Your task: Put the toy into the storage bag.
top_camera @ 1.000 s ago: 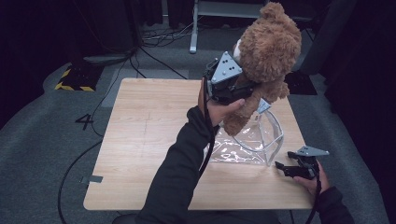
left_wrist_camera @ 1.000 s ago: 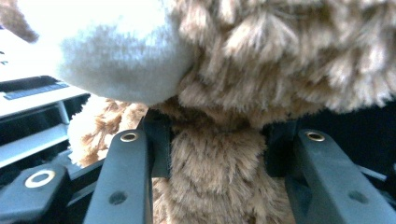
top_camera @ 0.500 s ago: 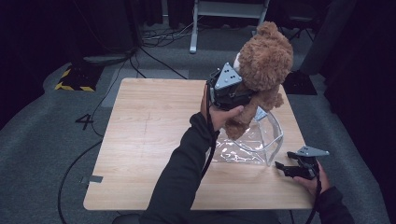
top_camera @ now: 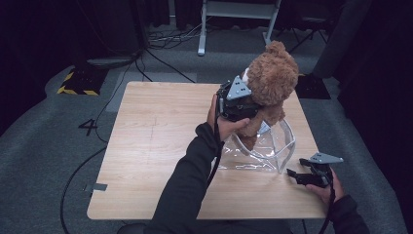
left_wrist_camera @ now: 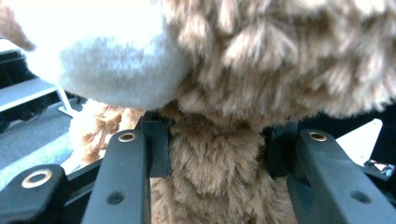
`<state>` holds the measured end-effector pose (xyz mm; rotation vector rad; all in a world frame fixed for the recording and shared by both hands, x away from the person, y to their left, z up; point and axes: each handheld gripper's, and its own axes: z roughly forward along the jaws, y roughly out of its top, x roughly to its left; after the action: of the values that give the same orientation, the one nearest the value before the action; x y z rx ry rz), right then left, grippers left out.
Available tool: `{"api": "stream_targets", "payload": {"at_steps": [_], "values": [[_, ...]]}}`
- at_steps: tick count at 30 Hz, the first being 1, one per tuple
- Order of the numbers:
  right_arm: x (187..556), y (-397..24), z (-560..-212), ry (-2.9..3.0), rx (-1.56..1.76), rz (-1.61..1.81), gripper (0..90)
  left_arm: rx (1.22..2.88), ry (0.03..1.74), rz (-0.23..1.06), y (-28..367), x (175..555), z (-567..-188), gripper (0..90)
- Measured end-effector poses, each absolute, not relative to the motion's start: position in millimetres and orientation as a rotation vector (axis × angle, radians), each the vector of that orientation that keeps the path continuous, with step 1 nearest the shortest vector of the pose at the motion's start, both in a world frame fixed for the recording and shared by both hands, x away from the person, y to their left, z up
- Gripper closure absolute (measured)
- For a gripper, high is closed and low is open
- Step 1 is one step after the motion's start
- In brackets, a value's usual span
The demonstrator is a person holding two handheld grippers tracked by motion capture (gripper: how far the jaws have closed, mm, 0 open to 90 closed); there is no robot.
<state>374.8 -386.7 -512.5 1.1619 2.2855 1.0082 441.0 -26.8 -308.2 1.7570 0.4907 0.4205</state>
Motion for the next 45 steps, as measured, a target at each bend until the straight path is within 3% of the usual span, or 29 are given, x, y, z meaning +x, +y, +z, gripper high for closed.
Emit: {"api": "stream_targets", "payload": {"at_steps": [23, 45], "values": [[375, -387, -513, 2.286, 1.161, 1.009, 22.4, 2.050, 0.431, 0.467, -46, 442, -329, 53.5], [374, -387, -513, 2.288, 1.151, 1.012, 23.6, 2.357, 0.494, 0.333, -49, 460, -335, 43.9]]}}
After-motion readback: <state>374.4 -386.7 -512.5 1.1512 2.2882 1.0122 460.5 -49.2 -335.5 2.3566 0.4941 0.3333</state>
